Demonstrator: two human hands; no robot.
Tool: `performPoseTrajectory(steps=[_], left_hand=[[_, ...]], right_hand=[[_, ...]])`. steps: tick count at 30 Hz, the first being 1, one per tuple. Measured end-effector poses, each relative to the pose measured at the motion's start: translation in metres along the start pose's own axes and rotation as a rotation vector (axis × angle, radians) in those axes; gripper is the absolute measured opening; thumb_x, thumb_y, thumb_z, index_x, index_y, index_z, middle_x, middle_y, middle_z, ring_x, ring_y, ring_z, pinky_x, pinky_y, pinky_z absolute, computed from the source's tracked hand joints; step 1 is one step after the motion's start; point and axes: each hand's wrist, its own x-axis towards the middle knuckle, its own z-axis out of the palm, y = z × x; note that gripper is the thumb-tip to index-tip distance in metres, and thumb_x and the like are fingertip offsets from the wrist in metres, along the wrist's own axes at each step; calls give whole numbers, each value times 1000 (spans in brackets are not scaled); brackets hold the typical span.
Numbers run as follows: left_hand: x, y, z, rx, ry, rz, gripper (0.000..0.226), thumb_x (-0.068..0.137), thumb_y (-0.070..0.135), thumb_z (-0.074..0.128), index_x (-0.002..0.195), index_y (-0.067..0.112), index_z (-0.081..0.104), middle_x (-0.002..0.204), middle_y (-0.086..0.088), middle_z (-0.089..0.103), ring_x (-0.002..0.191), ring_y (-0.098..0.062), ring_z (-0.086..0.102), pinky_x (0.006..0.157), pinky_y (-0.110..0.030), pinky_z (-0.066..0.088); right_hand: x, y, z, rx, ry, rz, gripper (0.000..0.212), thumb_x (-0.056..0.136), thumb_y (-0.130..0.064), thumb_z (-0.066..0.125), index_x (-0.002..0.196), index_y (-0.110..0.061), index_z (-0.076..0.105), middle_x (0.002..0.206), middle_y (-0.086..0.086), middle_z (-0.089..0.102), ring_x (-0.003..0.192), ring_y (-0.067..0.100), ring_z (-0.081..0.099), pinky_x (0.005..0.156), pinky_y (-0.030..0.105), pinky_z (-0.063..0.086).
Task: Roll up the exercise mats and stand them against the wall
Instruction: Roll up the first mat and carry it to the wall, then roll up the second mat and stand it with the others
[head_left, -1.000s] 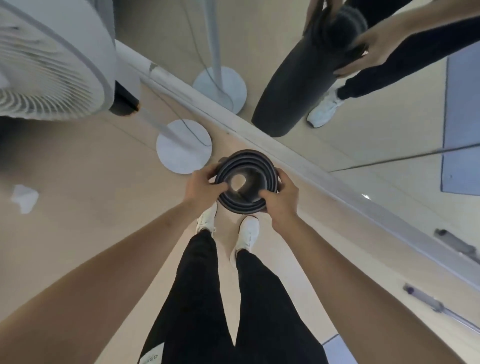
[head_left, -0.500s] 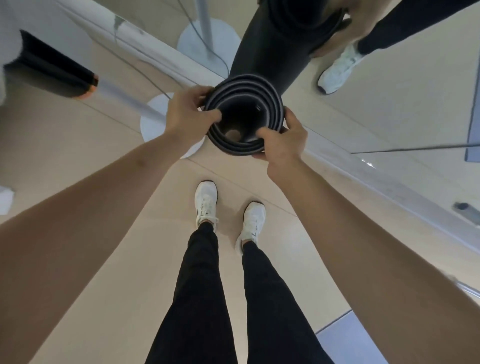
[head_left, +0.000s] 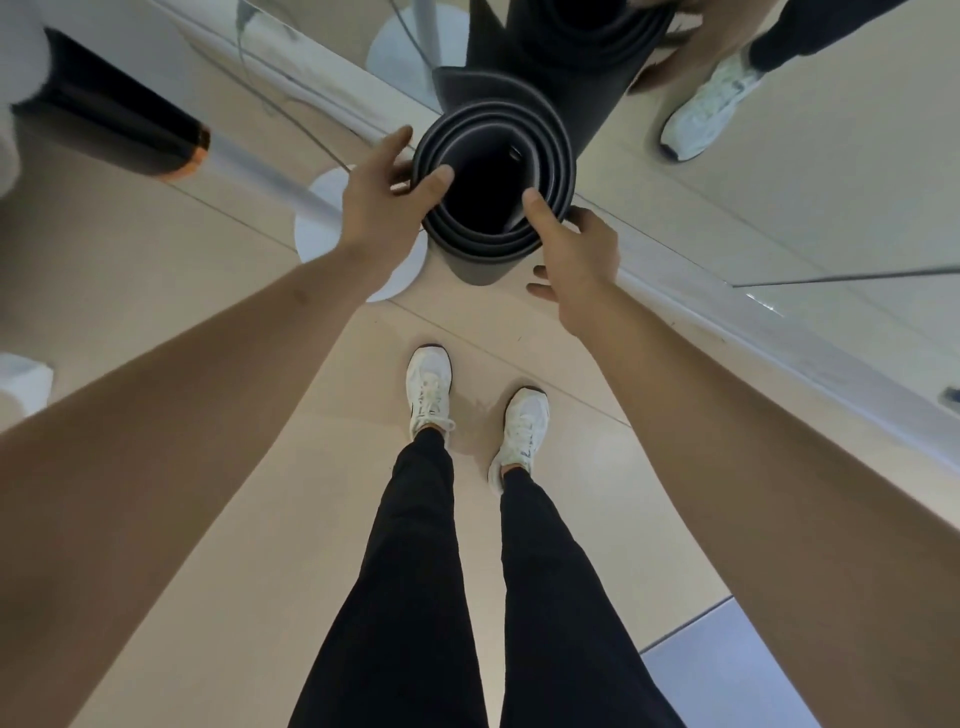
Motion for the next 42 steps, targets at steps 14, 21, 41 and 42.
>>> performPoseTrajectory(steps=[14, 21, 41, 42], left_hand=[[-71, 7, -3, -170, 76, -266, 55, 86, 40, 71, 137, 21, 62, 127, 4, 70, 115, -19, 67, 99, -39, 58], [-170, 35, -17, -48, -76, -238, 12, 97, 14, 65, 98, 22, 74, 99, -3, 75, 88, -16, 68, 86, -34, 57], [-311, 46, -46, 626, -890, 116, 27, 95, 13, 68, 87, 38, 73, 92, 14, 77, 92, -7, 71, 87, -25, 52], [-310, 45, -46, 651, -930, 132, 26, 95, 14, 68, 87, 38, 73, 93, 13, 78, 92, -7, 70, 85, -24, 52]], right_hand=[[-40, 15, -38, -69, -75, -79, 33, 91, -29, 74, 119, -13, 68, 100, 6, 74, 79, 21, 75, 77, 37, 64], [-119, 45, -82, -258, -197, -219, 26, 87, -24, 78, 112, -19, 73, 81, -4, 74, 78, 19, 75, 85, 42, 62], [-362, 187, -177, -199, 207, 110, 27, 90, -30, 72, 117, -27, 69, 101, -8, 73, 74, 11, 64, 73, 24, 46], [-375, 200, -169, -120, 254, 152, 26, 90, -30, 72, 115, -27, 70, 100, -7, 74, 76, 12, 64, 74, 24, 46]])
